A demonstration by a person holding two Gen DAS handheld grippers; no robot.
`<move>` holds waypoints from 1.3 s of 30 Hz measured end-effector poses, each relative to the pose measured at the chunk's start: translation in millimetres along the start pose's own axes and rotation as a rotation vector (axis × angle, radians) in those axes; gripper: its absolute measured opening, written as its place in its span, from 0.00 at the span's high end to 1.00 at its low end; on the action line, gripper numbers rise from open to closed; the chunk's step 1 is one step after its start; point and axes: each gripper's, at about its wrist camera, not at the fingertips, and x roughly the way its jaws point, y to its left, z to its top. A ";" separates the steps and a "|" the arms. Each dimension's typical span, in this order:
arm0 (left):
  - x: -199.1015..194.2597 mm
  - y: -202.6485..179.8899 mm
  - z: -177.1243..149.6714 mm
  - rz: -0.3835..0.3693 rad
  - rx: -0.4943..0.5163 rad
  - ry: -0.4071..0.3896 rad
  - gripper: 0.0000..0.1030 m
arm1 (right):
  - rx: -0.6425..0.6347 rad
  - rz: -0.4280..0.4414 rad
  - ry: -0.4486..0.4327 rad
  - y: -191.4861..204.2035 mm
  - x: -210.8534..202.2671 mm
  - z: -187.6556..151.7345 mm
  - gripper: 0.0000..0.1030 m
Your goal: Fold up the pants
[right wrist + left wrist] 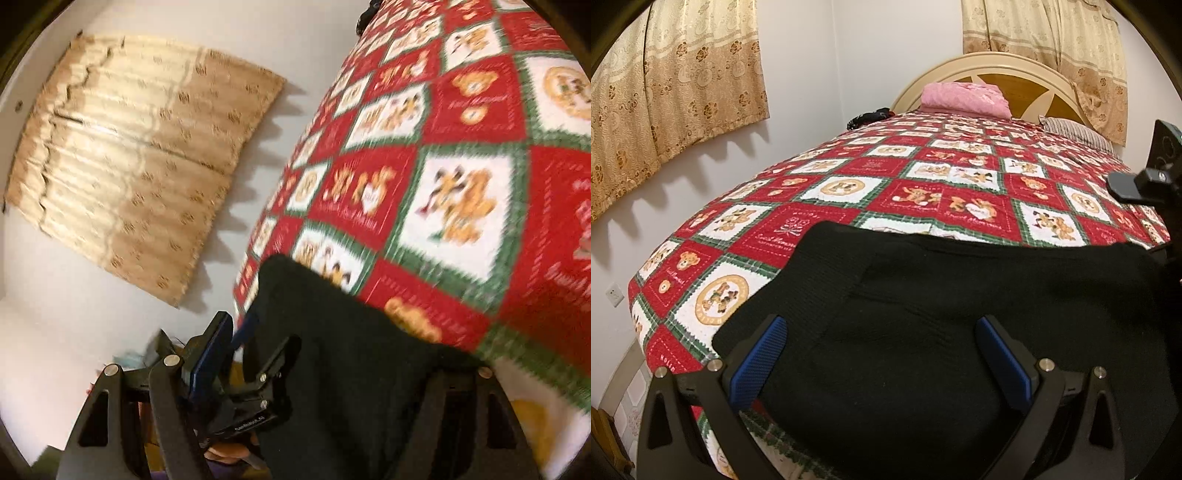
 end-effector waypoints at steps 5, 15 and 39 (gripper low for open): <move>0.3 0.4 -1.0 -0.006 0.002 -0.001 0.00 | -0.007 -0.096 0.025 -16.5 -28.0 6.7 0.52; -0.3 0.9 -0.9 0.007 0.008 -0.006 0.00 | -0.176 -0.571 -0.248 19.0 -117.8 -18.6 0.58; -1.0 -1.0 -0.2 0.018 0.018 0.007 0.00 | -0.468 -0.751 -0.146 56.7 -103.7 -196.8 0.71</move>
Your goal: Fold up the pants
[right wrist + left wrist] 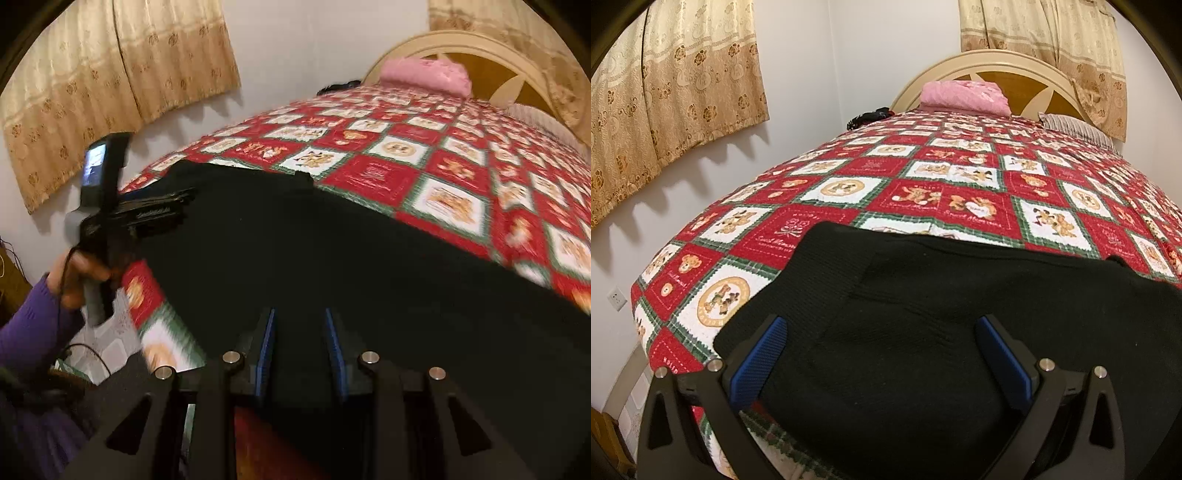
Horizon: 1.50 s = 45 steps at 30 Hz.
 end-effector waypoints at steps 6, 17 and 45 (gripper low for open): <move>-27.5 -13.6 12.3 -0.064 -0.001 0.021 0.00 | 0.181 -0.001 -0.100 -20.8 -49.9 -16.0 0.71; -55.5 -144.1 27.5 -0.321 0.167 0.033 0.00 | 0.578 -0.121 -0.179 -168.8 -107.6 -51.3 0.67; -48.4 -126.4 29.1 -0.289 0.001 0.107 0.00 | 0.990 -0.649 -0.577 -256.3 -291.7 -176.7 0.40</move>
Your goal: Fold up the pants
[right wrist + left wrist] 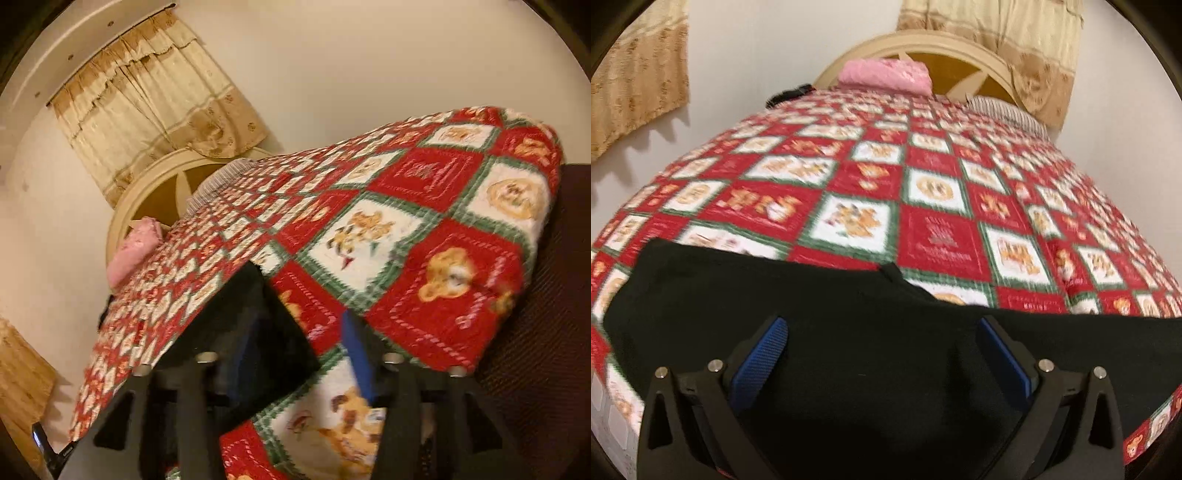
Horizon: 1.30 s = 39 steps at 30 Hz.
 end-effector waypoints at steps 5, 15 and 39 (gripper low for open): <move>-18.1 17.3 4.2 0.022 -0.035 -0.057 0.00 | -0.185 -0.080 -0.009 30.0 10.0 -14.0 0.25; -16.7 15.3 -10.7 -0.006 -0.026 -0.030 0.00 | -0.392 -0.241 0.037 59.5 19.4 -34.8 0.38; -24.9 8.8 -16.6 -0.031 0.045 -0.039 0.00 | -0.626 0.202 -0.034 227.3 -27.1 -81.3 0.88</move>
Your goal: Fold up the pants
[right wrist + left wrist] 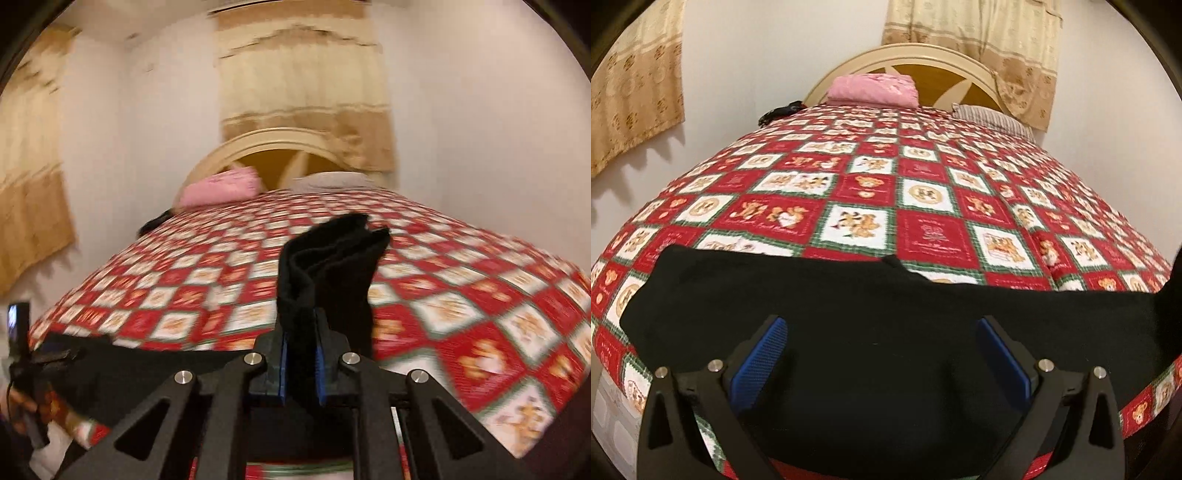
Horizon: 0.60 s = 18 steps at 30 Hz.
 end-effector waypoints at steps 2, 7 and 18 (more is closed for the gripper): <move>0.4 8.5 -0.2 0.002 -0.021 0.003 0.00 | -0.068 0.052 0.014 35.9 11.9 -5.7 0.88; 1.4 27.7 -0.7 0.020 -0.060 0.001 0.00 | -0.231 0.178 0.071 123.6 44.7 -36.7 0.89; 11.4 56.2 -2.2 0.044 -0.109 0.008 0.00 | -0.516 0.215 0.166 221.7 86.5 -123.7 0.88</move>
